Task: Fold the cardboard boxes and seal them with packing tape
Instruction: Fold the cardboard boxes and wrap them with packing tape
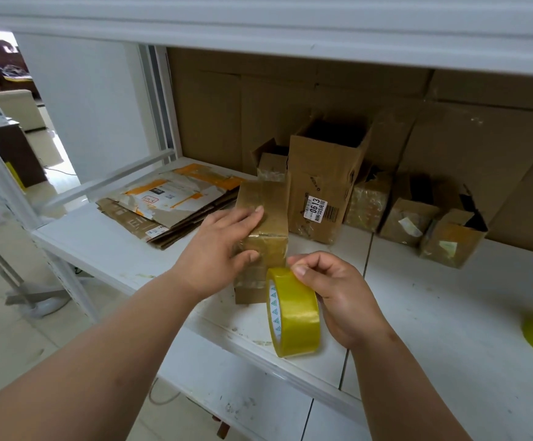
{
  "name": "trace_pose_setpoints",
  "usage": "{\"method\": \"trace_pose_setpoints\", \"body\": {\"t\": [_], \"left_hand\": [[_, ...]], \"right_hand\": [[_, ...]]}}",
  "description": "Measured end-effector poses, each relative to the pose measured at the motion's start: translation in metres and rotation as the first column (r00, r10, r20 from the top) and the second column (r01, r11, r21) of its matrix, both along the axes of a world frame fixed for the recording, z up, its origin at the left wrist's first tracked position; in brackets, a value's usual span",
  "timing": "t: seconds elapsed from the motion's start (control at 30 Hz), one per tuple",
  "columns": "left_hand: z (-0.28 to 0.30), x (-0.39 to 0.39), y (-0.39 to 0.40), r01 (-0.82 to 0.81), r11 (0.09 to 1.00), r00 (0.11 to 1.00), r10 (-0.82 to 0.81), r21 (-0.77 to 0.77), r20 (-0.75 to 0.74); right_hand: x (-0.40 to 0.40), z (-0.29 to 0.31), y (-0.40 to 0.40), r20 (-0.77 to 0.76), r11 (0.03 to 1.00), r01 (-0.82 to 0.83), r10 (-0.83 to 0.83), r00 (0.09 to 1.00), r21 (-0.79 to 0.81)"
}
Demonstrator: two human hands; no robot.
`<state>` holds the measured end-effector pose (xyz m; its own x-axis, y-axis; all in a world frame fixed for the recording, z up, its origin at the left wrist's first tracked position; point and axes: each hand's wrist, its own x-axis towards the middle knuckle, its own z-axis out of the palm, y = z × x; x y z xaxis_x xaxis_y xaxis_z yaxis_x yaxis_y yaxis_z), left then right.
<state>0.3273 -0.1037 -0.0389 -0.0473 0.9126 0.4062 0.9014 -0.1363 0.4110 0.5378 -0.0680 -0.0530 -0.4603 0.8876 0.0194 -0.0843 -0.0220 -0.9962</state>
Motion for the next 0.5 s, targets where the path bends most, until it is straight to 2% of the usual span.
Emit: {"method": "trace_pose_setpoints", "body": {"t": [0.07,0.13,0.17,0.23,0.27,0.3,0.33,0.4,0.47,0.5], "left_hand": [[0.008,-0.004,-0.003,0.057,0.983,0.965,-0.009,-0.176,0.263],[0.019,-0.004,-0.009,0.107,0.968,0.872,0.017,-0.225,0.489],[0.022,-0.002,-0.013,0.075,0.980,0.876,0.022,-0.182,0.482],[0.027,0.006,-0.020,-0.082,0.996,0.951,0.068,0.036,0.301],[0.029,0.012,-0.024,-0.109,0.982,0.970,0.071,0.154,0.232],[0.030,0.019,-0.028,-0.089,0.975,0.973,0.041,0.205,0.228],[0.031,0.027,-0.032,-0.037,0.980,0.966,-0.014,0.193,0.258],[0.029,0.042,-0.036,0.066,0.997,0.932,-0.079,0.050,0.353],[0.026,0.053,-0.037,0.094,0.992,0.915,-0.050,-0.090,0.401],[0.023,0.056,-0.036,0.064,0.992,0.922,-0.015,-0.113,0.387]], "right_hand": [[0.001,0.000,0.001,-0.030,1.000,-0.010,0.009,0.999,-0.017],[0.001,0.002,0.001,-0.056,0.999,-0.025,0.023,0.998,-0.032],[0.001,0.002,0.001,-0.066,0.999,-0.034,0.031,0.997,-0.038],[0.001,0.004,0.000,-0.075,0.998,-0.050,0.047,0.996,-0.036],[0.001,0.004,0.000,-0.079,0.998,-0.057,0.054,0.995,-0.026],[0.001,0.005,0.000,-0.088,0.998,-0.062,0.060,0.994,-0.022],[0.002,0.004,0.000,-0.109,0.997,-0.071,0.068,0.992,-0.020],[0.003,0.002,0.000,-0.155,0.996,-0.088,0.083,0.984,-0.031],[0.003,0.002,-0.002,-0.185,0.995,-0.098,0.090,0.979,-0.032],[0.003,0.003,-0.003,-0.177,0.996,-0.091,0.085,0.980,-0.026]]}}
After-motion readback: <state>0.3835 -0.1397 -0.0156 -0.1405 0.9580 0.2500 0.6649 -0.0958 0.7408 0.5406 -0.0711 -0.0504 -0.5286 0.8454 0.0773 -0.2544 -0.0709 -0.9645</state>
